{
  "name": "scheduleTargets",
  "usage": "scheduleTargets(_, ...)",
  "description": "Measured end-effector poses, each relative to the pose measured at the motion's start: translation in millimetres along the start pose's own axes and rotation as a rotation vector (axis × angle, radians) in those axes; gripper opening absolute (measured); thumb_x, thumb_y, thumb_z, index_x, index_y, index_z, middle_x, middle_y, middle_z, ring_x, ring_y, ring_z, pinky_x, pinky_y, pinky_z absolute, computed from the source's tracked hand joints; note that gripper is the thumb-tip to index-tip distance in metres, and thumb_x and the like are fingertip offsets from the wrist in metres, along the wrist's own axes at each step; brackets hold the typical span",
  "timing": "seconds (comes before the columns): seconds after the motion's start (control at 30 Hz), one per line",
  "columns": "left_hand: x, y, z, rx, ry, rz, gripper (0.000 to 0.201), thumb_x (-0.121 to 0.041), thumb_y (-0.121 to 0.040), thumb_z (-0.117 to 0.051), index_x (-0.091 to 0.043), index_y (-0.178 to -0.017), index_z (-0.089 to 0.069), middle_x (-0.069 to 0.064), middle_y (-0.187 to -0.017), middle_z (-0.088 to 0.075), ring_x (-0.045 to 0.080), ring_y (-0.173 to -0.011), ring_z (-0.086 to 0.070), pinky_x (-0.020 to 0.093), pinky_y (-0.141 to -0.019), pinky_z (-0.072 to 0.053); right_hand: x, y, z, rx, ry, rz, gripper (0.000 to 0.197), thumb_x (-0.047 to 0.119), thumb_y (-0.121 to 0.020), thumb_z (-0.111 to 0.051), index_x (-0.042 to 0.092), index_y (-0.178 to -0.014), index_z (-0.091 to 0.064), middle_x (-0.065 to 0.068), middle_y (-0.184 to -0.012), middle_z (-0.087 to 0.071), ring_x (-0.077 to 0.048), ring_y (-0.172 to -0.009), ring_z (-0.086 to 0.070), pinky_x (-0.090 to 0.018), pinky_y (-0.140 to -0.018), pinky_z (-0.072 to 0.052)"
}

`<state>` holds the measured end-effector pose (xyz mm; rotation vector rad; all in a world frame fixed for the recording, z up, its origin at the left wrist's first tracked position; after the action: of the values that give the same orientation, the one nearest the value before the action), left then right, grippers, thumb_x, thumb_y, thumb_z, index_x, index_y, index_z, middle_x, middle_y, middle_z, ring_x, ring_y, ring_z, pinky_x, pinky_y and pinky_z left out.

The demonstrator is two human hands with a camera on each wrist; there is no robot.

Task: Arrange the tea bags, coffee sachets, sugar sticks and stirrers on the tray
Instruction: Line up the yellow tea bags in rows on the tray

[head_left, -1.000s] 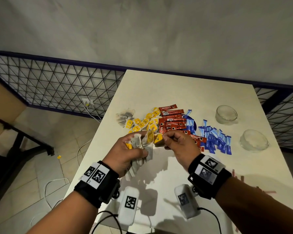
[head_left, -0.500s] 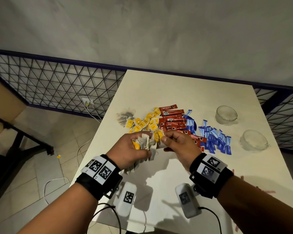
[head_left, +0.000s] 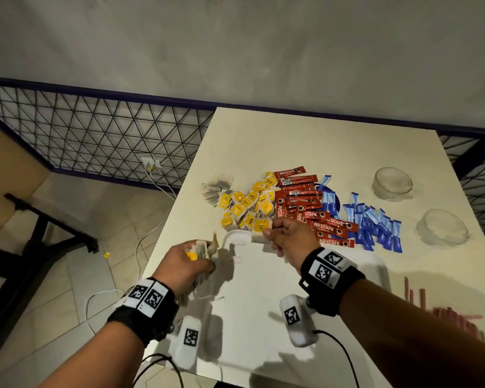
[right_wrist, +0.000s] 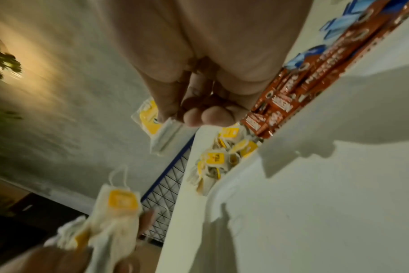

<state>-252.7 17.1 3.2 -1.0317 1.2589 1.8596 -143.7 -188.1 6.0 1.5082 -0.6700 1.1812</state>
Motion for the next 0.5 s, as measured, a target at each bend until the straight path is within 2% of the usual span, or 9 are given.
scheduleTargets(0.1, 29.5, 1.9, 3.7, 0.036, -0.093, 0.082, 0.028, -0.008, -0.058, -0.073, -0.015, -0.085, -0.074, 0.001, -0.061, -0.067, 0.016, -0.053, -0.059, 0.024, -0.055, -0.049, -21.9, -16.8, -21.6, -0.003, 0.063, -0.080, 0.015, 0.005, -0.090, -0.062, 0.013, -0.080, -0.056, -0.002, -0.066, -0.056, -0.002, -0.036, -0.044, -0.017, -0.037, -0.034)
scheduleTargets(0.2, 50.6, -3.1, 2.2, 0.120, -0.173, 0.117, 0.030, -0.015, -0.051, -0.067, -0.019, -0.080, -0.074, 0.002, -0.065, -0.068, 0.018, -0.056, -0.059, 0.037, -0.058, -0.053, -43.8, -35.1, -42.9, -0.011, 0.097, -0.135, 0.009, 0.005, -0.090, -0.063, 0.010, -0.087, -0.056, -0.003, -0.068, -0.054, -0.002, -0.035, -0.042, -0.015, -0.035, -0.032)
scheduleTargets(0.27, 58.2, -8.0, 2.7, 0.132, -0.167, 0.124, 0.035, -0.013, -0.051, -0.067, -0.028, -0.081, -0.075, -0.001, -0.067, -0.069, 0.015, -0.059, -0.060, 0.031, -0.061, -0.052, -54.4, -46.1, -53.0, -0.021, 0.155, -0.158, 0.009, 0.010, -0.090, -0.064, 0.014, -0.089, -0.056, 0.001, -0.068, -0.054, -0.007, -0.043, -0.044, -0.016, -0.038, -0.034)
scheduleTargets(0.33, 60.9, -11.8, 1.7, 0.156, -0.175, 0.108, 0.037, -0.014, -0.050, -0.068, -0.030, -0.083, -0.074, 0.002, -0.073, -0.072, 0.012, -0.064, -0.062, 0.031, -0.066, -0.053, -59.8, -56.1, -58.7, -0.036, 0.222, -0.166, 0.010, 0.016, -0.089, -0.065, 0.020, -0.090, -0.057, 0.004, -0.071, -0.057, -0.012, -0.052, -0.047, -0.022, -0.047, -0.041)
scheduleTargets(0.4, 61.4, -13.1, 1.9, 0.196, -0.182, 0.085, 0.036, -0.015, -0.050, -0.068, -0.018, -0.086, -0.073, 0.008, -0.077, -0.072, 0.014, -0.067, -0.062, 0.035, -0.069, -0.054, -63.6, -66.0, -61.6, -0.055, 0.328, -0.161, 0.015, 0.023, -0.088, -0.067, 0.029, -0.080, -0.056, 0.004, -0.075, -0.061, -0.018, -0.063, -0.053, -0.032, -0.064, -0.051)
scheduleTargets(0.43, 60.8, -12.3, 1.6, 0.212, -0.183, 0.076, 0.037, -0.015, -0.051, -0.068, -0.013, -0.087, -0.072, 0.007, -0.076, -0.070, 0.014, -0.067, -0.060, 0.035, -0.069, -0.053, -63.6, -68.3, -62.4, -0.067, 0.363, -0.168, 0.014, 0.026, -0.087, -0.068, 0.030, -0.078, -0.057, 0.004, -0.077, -0.063, -0.021, -0.068, -0.055, -0.035, -0.072, -0.051)
scheduleTargets(0.5, 63.5, -13.3, 2.4, 0.228, -0.175, 0.085, 0.036, -0.013, -0.053, -0.066, -0.007, -0.089, -0.069, 0.003, -0.073, -0.067, 0.014, -0.066, -0.058, 0.033, -0.069, -0.051, -62.0, -70.4, -63.3, -0.107, 0.427, -0.174, 0.007, 0.029, -0.087, -0.068, 0.022, -0.089, -0.065, 0.003, -0.084, -0.065, -0.021, -0.079, -0.059, -0.033, -0.080, -0.051)
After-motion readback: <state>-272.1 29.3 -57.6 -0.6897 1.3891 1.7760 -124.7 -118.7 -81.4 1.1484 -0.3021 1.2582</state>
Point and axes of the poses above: each hand's wrist, its own y-axis away from the middle knuckle, its own z-axis out of the back of the hand, x = y × z, the point moved 3 cm from there along -y, towards the middle knuckle
